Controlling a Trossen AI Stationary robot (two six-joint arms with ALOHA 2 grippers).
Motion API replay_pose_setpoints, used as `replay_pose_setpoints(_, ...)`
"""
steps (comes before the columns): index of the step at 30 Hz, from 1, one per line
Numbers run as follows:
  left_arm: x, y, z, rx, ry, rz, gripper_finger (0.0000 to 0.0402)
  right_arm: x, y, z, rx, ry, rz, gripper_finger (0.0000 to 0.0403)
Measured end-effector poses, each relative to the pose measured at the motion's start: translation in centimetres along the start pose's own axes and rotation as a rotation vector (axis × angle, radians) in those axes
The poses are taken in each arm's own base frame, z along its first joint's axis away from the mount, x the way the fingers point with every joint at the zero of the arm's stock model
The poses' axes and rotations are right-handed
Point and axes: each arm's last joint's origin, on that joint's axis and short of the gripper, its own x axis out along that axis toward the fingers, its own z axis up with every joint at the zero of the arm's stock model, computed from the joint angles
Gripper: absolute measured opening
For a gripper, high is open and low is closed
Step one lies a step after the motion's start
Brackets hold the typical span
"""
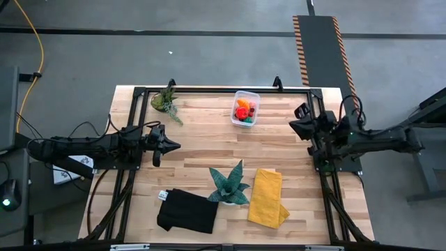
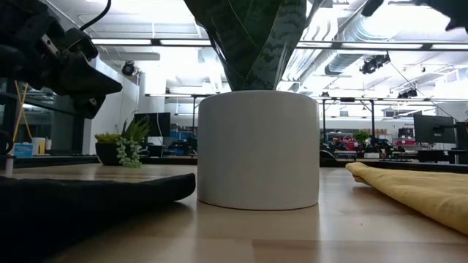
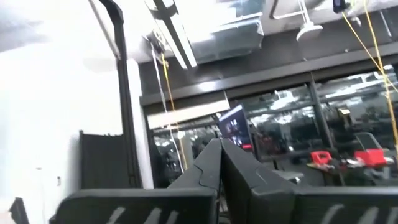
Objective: Pick and placing Produce into tupperware
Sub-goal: Return to home position
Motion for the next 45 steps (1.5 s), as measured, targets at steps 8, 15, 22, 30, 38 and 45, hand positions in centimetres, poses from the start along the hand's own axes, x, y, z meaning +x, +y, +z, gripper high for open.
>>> replay_pose_setpoints(8, 0.0, 0.0, 0.0, 0.0, 0.0, 0.0, 0.0001, -3.5, -0.1, -2.0, 0.03, -0.089, 0.029, 0.0)
replay_pose_setpoints(15, 0.0, 0.0, 0.0, 0.0, 0.0, 0.0, 0.0001, -5.0, -0.2, -2.7, 0.008, -0.096, 0.025, 0.0)
replay_pose_setpoints(22, 0.0, 0.0, 0.0, 0.0, 0.0, 0.0, 0.0001, -6.1, -0.3, -4.2, -0.013, -0.019, 0.038, 0.0)
replay_pose_setpoints(30, 0.0, 0.0, 0.0, 0.0, -0.001, 0.0, 0.0001, -7.3, -0.5, -5.5, -0.048, 0.117, 0.003, 0.0)
replay_pose_setpoints(38, 0.0, 0.0, 0.0, 0.0, -0.001, 0.0, 0.0001, -8.6, -1.0, -7.0, -0.089, 0.303, -0.094, 0.0)
replay_pose_setpoints(45, 0.0, 0.0, 0.0, 0.0, -0.001, 0.0, 0.0001, -8.8, -1.1, -7.7, -0.124, 0.38, -0.098, 0.0)
